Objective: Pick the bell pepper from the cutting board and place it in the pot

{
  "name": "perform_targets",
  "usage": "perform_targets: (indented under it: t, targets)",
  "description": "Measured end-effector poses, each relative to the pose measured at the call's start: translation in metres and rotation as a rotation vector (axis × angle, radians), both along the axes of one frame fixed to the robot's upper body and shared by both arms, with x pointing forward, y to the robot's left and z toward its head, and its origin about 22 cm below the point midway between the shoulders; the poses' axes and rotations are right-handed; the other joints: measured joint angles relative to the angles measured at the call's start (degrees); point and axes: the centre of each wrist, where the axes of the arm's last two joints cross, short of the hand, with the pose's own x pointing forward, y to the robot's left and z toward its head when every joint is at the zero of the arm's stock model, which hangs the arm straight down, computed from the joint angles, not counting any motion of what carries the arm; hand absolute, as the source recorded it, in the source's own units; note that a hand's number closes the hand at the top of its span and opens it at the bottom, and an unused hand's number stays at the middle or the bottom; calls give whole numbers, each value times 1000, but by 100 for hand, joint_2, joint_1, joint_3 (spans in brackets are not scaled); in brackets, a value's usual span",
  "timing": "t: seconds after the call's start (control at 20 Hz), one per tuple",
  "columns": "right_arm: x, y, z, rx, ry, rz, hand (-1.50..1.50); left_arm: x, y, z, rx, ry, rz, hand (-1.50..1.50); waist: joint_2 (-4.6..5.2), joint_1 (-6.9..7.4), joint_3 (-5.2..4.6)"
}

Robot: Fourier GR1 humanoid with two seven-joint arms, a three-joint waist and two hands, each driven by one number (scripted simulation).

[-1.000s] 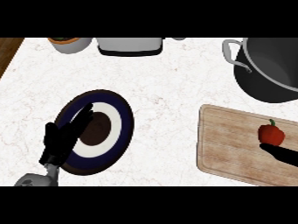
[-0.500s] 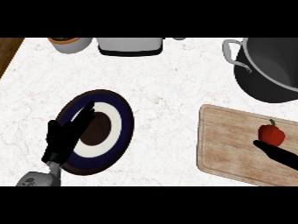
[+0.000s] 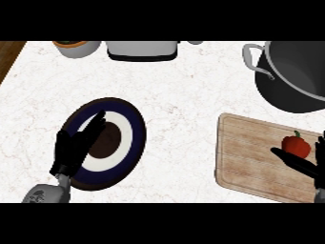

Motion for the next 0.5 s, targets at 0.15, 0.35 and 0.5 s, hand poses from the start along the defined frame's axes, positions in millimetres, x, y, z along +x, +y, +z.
perform_targets:
  t: [0.15, 0.35, 0.5]
  targets:
    - [-3, -5, -12, -111, 20, 32, 150, 5, -1, 5, 6, -2, -4, 0, -7, 0, -45]
    - [-4, -10, -27, -144, -16, 33, 150, 2, 1, 8, 1, -4, -4, 0, -25, -2, -86]
    - [-3, -8, -33, -143, -53, 21, 150, 1, 0, 9, 3, -7, -9, 0, -28, -17, -106]
